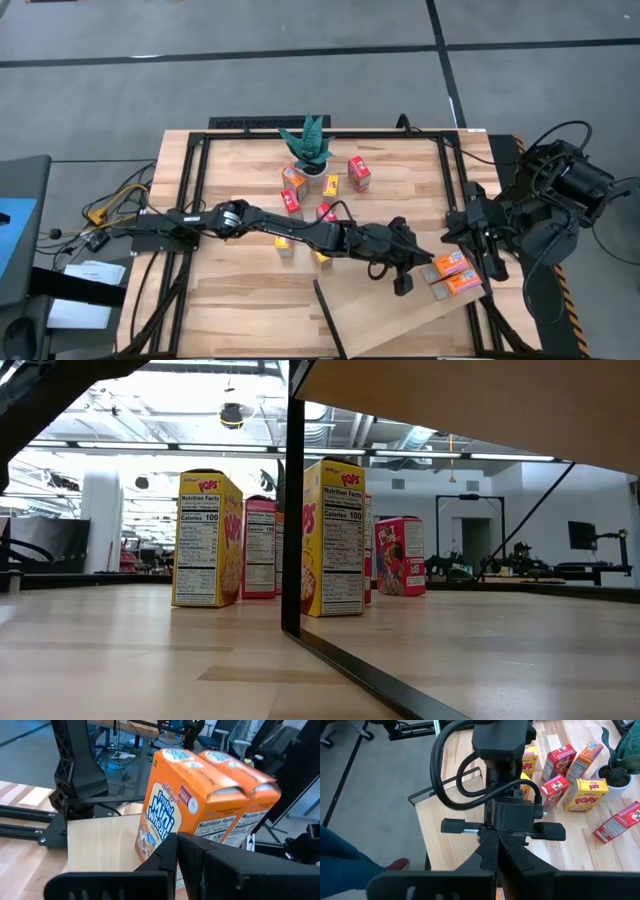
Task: Stack cereal on shelf
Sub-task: Put the bottom orange cereal box on the shelf aligned with the other orange cereal box, then put the orange cereal box on the shelf aligned with the other orange cereal boxes
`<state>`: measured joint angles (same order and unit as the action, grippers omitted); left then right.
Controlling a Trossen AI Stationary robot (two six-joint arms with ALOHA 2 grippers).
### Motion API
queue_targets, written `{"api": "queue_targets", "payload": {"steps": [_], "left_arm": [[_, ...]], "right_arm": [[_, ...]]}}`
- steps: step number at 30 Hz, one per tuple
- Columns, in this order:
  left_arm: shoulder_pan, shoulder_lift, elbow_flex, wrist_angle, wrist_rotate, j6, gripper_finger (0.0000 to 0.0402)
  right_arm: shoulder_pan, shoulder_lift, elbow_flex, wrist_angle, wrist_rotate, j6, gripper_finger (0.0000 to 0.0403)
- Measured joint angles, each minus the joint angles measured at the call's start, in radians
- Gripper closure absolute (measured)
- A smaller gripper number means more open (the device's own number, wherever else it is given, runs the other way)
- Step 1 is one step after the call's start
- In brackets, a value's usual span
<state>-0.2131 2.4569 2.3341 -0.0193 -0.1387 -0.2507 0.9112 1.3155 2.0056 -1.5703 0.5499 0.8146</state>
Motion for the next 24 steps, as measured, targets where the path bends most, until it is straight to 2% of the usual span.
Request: {"api": "queue_targets", "payload": {"steps": [4, 8, 12, 15, 18, 24], "left_arm": [[0.003, -0.003, 0.001, -0.044, -0.001, 0.006, 0.0401], [0.012, -0.043, 0.0, -0.227, -0.012, 0.027, 0.0401], [0.015, -0.162, 0.0, -0.488, -0.066, 0.109, 0.0401], [0.01, -0.316, 0.0, -0.698, -0.129, 0.149, 0.0401], [-0.007, -0.462, 0.004, -0.83, -0.223, 0.158, 0.0401], [-0.077, -0.677, 0.0, -0.92, -0.422, 0.167, 0.0402]], "right_arm": [[0.0, 0.0, 0.0, 0.002, 0.0, 0.0, 0.0382], [-0.019, 0.001, 0.0, 0.003, 0.002, -0.01, 0.0373], [-0.078, 0.001, 0.0, 0.002, 0.014, -0.09, 0.0345], [-0.143, 0.001, 0.0, 0.002, 0.033, -0.171, 0.0316], [-0.222, 0.001, 0.0, 0.004, 0.038, -0.267, 0.0279], [-0.427, 0.054, 0.001, 0.089, 0.034, -0.524, 0.0178]]}}
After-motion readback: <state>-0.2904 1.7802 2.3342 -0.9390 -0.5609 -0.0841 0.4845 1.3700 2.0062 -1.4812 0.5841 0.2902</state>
